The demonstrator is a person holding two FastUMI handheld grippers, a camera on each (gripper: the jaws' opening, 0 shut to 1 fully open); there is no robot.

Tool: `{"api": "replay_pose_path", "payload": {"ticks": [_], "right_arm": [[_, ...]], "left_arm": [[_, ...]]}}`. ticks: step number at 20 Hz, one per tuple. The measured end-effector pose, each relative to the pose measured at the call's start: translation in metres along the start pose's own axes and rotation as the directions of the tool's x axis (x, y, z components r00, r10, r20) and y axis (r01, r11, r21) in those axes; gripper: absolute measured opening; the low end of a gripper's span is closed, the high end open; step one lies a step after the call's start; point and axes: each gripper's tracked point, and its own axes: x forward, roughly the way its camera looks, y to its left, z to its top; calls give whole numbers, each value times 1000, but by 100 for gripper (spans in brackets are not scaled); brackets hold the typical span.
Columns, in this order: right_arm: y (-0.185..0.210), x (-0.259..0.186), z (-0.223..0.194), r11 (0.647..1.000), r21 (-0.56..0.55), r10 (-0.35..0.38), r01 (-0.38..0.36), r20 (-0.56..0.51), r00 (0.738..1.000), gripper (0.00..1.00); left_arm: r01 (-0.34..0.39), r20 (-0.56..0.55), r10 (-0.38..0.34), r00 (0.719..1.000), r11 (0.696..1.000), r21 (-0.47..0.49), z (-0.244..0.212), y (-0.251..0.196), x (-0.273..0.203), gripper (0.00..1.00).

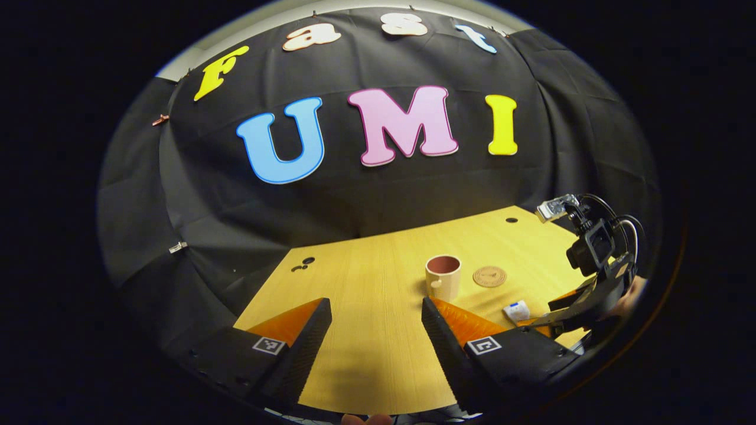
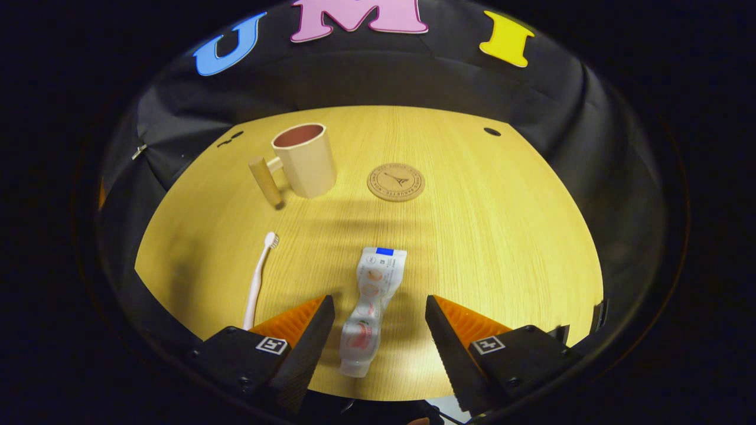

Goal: Put the toothbrush and toothpaste on the desktop into the cup, then pick up the cup and place it on the coaster on the desktop.

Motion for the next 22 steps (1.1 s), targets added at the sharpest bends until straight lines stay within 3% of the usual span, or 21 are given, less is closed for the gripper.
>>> {"api": "replay_pose_path", "payload": {"ticks": [5, 7, 10, 14, 17, 18, 20, 22], "right_arm": [[1, 23, -9, 1000, 3, 1, -1, -76, 997, 92], [3, 29, -10, 1000, 9, -2, 3, -93, 996, 81], [5, 35, -13, 1000, 13, -5, 7, -136, 991, 76], [6, 39, -11, 1000, 9, -5, 7, -163, 987, 59], [4, 40, -10, 1000, 4, 9, -9, -189, 982, 31], [4, 39, -10, 1000, 11, 24, -22, -193, 981, 36], [4, 38, -10, 998, 33, 63, -58, -193, 979, 29], [2, 37, -9, 993, 84, 101, -87, -180, 978, 30]], "left_arm": [[12, -87, -14, 996, 1000, -26, -35, -12, 9, 95], [13, -117, -16, 993, 999, -34, -46, -17, 12, 95], [24, -157, -30, 987, 999, -41, -58, -27, 17, 95], [40, -193, -49, 980, 998, -51, -66, -42, 27, 95], [51, -233, -64, 970, 997, -64, -73, -54, 37, 92], [56, -251, -72, 965, 996, -69, -79, -59, 39, 90], [68, -288, -91, 953, 994, -87, -88, -69, 45, 89], [75, -318, -104, 942, 992, -103, -94, -78, 52, 88]]}}
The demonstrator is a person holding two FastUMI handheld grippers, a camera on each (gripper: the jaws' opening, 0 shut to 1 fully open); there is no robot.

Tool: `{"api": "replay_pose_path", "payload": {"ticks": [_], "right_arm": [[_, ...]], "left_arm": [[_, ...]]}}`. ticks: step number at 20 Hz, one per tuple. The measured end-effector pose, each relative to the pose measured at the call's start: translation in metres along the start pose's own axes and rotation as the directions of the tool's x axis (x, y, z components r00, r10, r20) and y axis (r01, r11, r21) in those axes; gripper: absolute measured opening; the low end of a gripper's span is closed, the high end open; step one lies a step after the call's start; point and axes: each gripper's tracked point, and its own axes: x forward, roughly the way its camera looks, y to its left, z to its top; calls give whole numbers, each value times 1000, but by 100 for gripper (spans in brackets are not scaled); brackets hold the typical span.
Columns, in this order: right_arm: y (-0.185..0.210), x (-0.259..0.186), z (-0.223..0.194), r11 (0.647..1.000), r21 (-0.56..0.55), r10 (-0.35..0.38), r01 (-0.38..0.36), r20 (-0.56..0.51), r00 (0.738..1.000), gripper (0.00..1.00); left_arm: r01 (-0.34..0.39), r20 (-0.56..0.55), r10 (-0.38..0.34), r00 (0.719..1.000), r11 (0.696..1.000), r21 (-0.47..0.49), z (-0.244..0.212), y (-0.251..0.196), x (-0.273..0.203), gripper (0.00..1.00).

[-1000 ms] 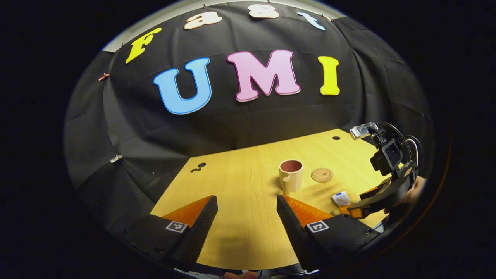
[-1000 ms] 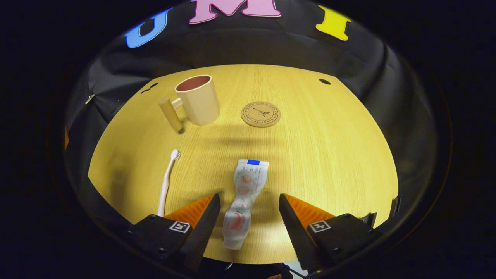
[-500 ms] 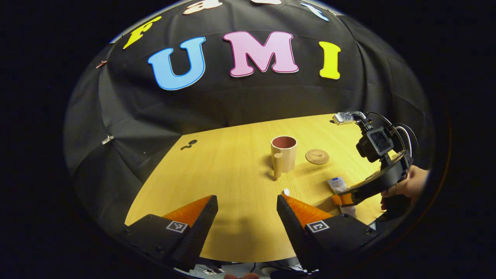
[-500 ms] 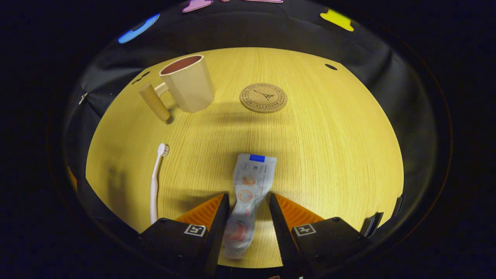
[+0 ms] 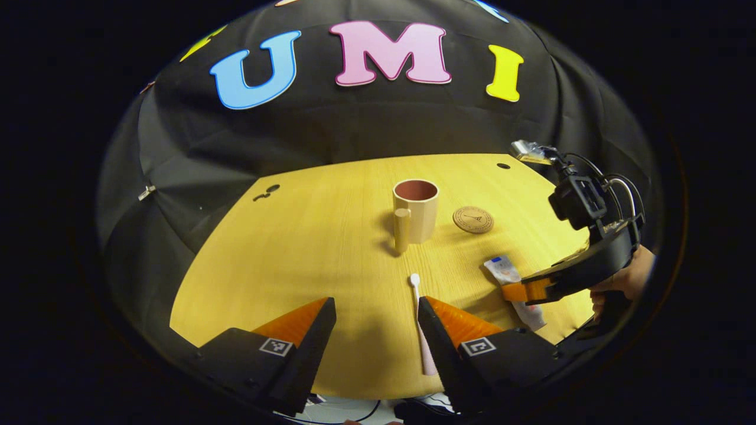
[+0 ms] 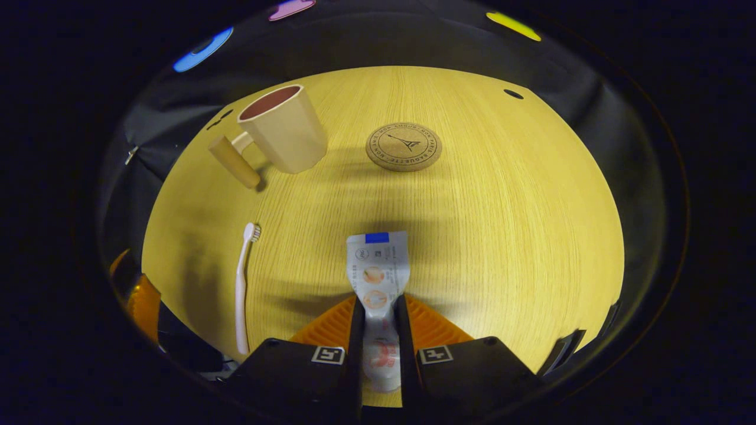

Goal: Put the toothbrush and toothpaste on the desktop into the cup, then pick up the cup and place it on the coaster on the desktop.

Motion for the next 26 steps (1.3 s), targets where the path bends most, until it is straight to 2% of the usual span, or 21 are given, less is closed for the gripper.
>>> {"api": "replay_pose_path", "payload": {"ticks": [2, 3, 4, 7, 11, 19, 20, 22, 24, 26], "right_arm": [[-3, -4, -3, 999, 44, 32, -32, 1, 1000, 30], [-5, -6, -2, 998, 50, 48, -48, 10, 999, 26], [-6, -9, -2, 997, 45, 61, -62, 19, 998, 30], [-9, -23, 7, 994, 18, 107, -108, 67, 992, 30], [-12, -42, 20, 986, 17, 161, -164, 119, 980, 30], [-24, -54, 30, 982, -12, 186, -186, 143, 972, 30], [-25, -53, 31, 982, -10, 187, -187, 143, 972, 30], [-29, -53, 32, 982, -4, 189, -190, 141, 972, 30], [-31, -53, 33, 981, -2, 191, -192, 141, 972, 30], [-32, -53, 33, 981, -2, 194, -196, 141, 971, 30]], "left_arm": [[9, -28, -10, 1000, 1000, -7, -4, -7, 9, 87], [14, -42, -15, 999, 1000, -7, -6, -11, 14, 87], [16, -60, -17, 998, 1000, -7, -11, -14, 19, 87], [34, -115, -34, 993, 999, -4, -23, -25, 35, 86], [48, -172, -48, 984, 999, -3, -31, -37, 54, 79], [41, -247, -43, 968, 999, -14, -41, -43, 84, 75], [42, -257, -43, 965, 999, -11, -42, -45, 87, 77], [28, -293, -26, 956, 1000, 5, -51, -42, 93, 72], [19, -299, -15, 954, 1000, 9, -53, -43, 93, 48], [15, -300, -8, 954, 1000, 20, -53, -43, 92, 45]]}}
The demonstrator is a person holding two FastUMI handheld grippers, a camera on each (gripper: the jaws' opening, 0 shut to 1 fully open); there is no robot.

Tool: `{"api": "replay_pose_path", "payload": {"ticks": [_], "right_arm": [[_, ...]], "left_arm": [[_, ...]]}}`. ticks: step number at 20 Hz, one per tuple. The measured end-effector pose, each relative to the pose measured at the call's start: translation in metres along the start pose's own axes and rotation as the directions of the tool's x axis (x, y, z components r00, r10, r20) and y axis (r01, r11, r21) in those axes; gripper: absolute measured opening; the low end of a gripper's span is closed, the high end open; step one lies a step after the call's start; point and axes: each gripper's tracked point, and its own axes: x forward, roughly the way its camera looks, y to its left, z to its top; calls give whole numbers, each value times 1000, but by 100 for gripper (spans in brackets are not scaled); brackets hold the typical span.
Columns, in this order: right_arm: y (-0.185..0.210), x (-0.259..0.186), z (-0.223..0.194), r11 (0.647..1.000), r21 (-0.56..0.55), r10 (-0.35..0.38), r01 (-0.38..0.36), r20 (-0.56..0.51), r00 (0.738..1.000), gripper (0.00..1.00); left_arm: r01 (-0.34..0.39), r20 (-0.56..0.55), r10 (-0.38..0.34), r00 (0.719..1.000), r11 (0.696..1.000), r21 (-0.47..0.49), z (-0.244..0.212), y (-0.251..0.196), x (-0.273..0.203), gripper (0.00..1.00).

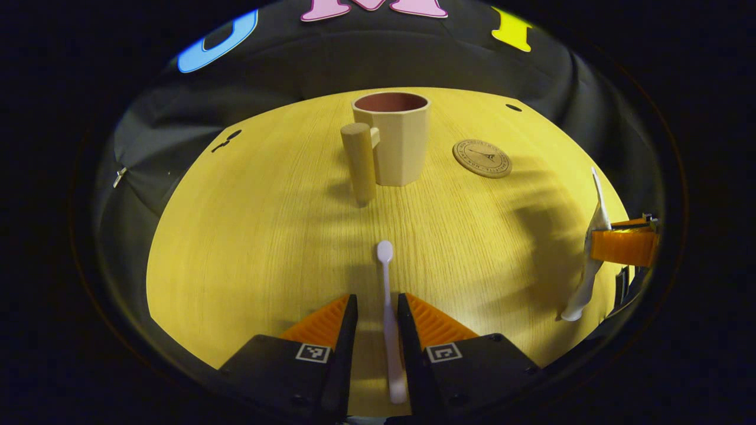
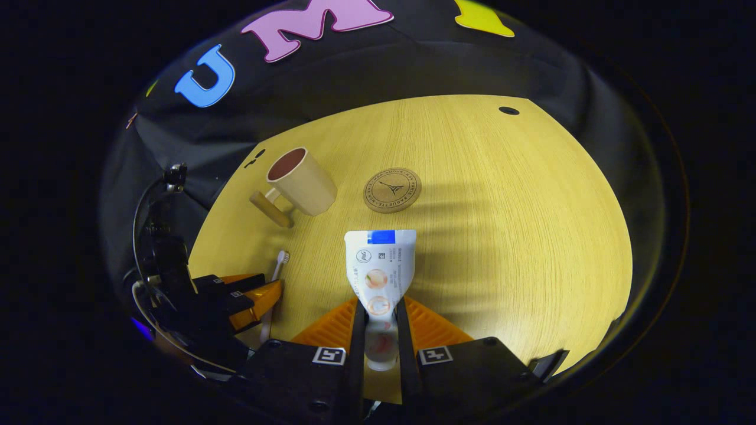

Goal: Put the toothbrush and toothpaste on the desktop into the cup, then pick up the cup and place it on the coaster on the desktop.

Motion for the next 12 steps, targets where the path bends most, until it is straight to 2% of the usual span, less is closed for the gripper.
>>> {"api": "replay_pose_path", "payload": {"ticks": [3, 4, 6, 7, 8, 12], "right_arm": [[1, 1, 1, 1000, -3, 7, -7, -3, 1000, 30], [2, 2, 1, 1000, -4, 9, -9, -2, 1000, 30], [2, 2, 0, 1000, -5, 11, -11, -1, 1000, 30], [2, 2, 0, 1000, -6, 11, -11, -1, 1000, 30], [3, 2, 0, 1000, -6, 11, -11, 2, 1000, 30], [3, 0, 1, 1000, 1, 6, -6, 23, 1000, 30]], "left_arm": [[24, -24, -25, 999, 999, -24, -2, -6, 1, 45], [31, -33, -33, 999, 998, -56, -1, -8, 1, 34], [36, -48, -41, 998, 994, -103, -2, -6, 1, 23], [38, -46, -44, 998, 992, -123, -1, -5, 2, 21], [47, -39, -52, 998, 991, -122, -1, -6, 1, 12], [81, -19, -83, 996, 995, -64, 4, -5, 3, 7]]}}
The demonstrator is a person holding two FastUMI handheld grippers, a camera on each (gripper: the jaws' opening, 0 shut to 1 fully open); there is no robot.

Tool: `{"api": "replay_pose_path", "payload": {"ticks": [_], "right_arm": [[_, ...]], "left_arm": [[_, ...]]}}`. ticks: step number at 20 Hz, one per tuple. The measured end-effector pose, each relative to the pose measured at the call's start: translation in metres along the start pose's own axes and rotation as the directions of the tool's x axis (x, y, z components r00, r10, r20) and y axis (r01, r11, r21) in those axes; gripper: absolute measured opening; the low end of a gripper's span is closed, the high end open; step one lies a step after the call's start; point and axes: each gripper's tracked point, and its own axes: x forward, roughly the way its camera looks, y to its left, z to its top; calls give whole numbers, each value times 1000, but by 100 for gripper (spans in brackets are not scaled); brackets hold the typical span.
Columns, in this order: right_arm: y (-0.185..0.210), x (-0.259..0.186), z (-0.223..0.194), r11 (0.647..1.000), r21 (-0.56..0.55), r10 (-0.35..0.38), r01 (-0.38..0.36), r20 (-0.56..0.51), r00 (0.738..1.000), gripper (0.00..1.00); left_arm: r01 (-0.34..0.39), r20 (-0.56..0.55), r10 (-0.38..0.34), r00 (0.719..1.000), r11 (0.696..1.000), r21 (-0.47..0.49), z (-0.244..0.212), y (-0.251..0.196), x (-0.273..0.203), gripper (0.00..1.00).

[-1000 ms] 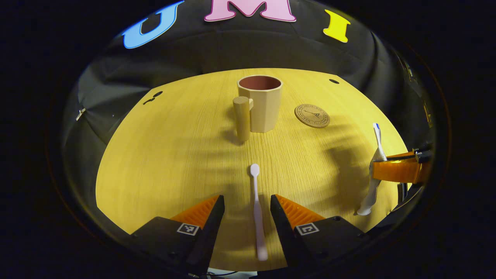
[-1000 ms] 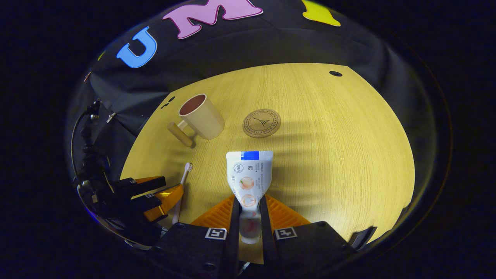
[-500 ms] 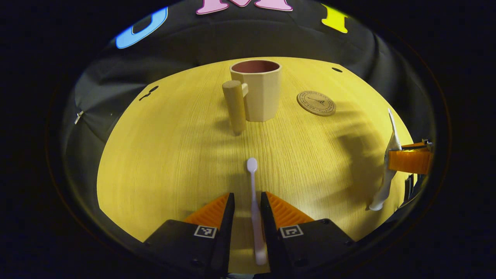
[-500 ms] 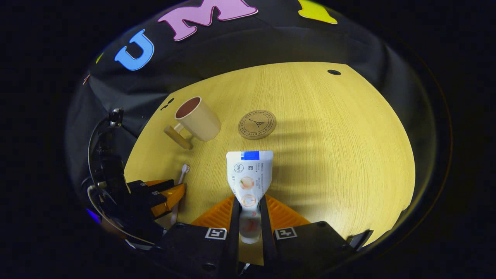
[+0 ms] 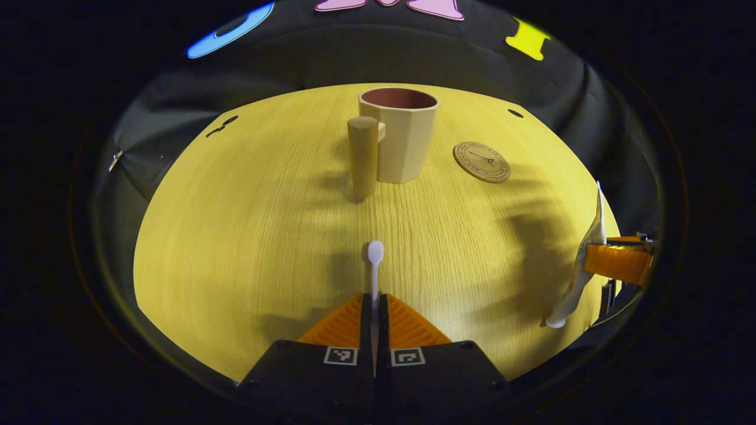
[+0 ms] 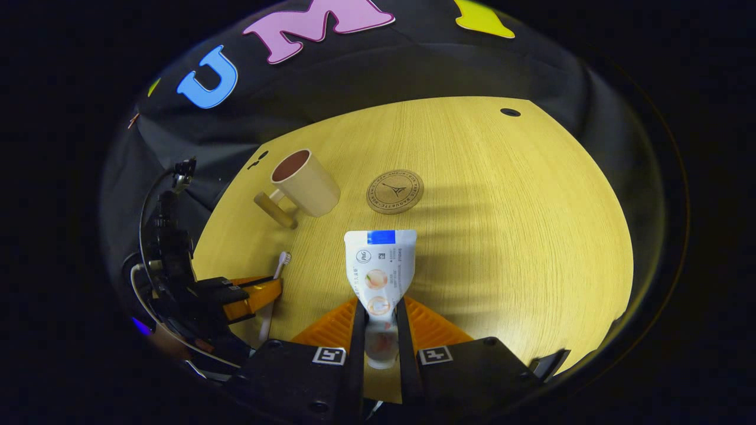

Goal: Put the toothbrush and toothpaste on the desktop into the cup, then pick up the cup and place it on the coaster on the desktop.

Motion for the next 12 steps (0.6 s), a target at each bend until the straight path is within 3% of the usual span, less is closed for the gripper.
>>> {"api": "replay_pose_path", "payload": {"ticks": [6, 12], "right_arm": [[10, -20, 14, 1000, 26, 9, -11, 86, 996, 30], [40, -35, 57, 996, 28, 77, -86, 230, 970, 30]], "left_arm": [[81, 101, -82, 992, 997, 9, 8, 2, -21, 6], [134, 268, -134, 954, 991, 16, 46, 14, -85, 6]]}}
